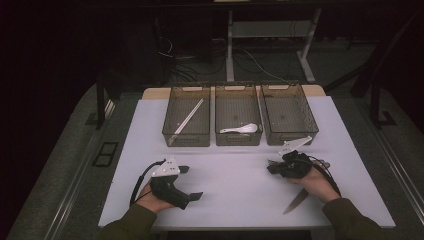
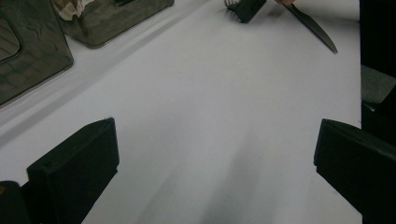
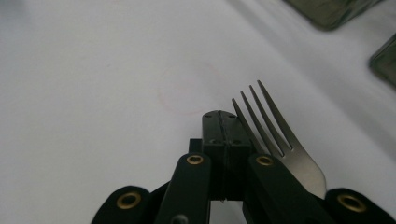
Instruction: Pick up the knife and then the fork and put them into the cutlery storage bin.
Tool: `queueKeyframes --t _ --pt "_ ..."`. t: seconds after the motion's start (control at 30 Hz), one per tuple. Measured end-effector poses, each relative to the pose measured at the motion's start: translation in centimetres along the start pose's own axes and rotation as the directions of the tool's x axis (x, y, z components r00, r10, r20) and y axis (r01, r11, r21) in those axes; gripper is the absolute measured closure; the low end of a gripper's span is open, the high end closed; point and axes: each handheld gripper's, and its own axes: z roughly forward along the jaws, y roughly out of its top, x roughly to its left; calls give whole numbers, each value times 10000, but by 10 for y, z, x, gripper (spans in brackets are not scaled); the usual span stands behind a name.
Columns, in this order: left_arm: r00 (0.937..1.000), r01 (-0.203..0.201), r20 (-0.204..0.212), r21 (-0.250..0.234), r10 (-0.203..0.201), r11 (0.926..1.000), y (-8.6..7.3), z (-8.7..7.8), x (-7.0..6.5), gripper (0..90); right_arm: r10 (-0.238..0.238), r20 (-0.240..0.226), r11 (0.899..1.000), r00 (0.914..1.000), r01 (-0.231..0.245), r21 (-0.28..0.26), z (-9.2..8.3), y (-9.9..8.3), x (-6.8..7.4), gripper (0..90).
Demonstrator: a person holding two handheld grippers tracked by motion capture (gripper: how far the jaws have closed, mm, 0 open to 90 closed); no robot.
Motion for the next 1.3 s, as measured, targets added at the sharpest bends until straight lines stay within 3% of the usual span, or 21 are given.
queueKeyframes --t 0.17,0.4,0.6,0.77,0.9,1.13,1.3 --pt "10000 -19 12 5 19 10000 0 0 0 0 120 273 9999 9996 -120 -3 7 10 -13 896" --pt "10000 -21 32 -8 21 10000 0 0 0 0 254 240 9996 9994 -252 -88 9 14 -22 896" --pt "10000 -27 16 -28 28 10000 0 -1 0 0 324 274 9978 9991 -308 -583 -16 8 -25 896" --pt "10000 -30 37 21 30 10000 0 0 0 0 825 982 9941 9917 -750 -783 -41 -9 -44 896" --pt "10000 -25 28 5 25 10000 0 0 0 0 1017 1469 9925 9839 -903 -824 -51 -16 -58 896" --pt "10000 -18 45 6 18 10000 0 0 0 0 1306 2193 9914 9669 -1300 -172 -52 -29 -77 896" --pt "10000 -26 60 31 26 10000 0 1 0 0 1417 2173 9885 9658 -1496 202 -47 -36 -83 897"
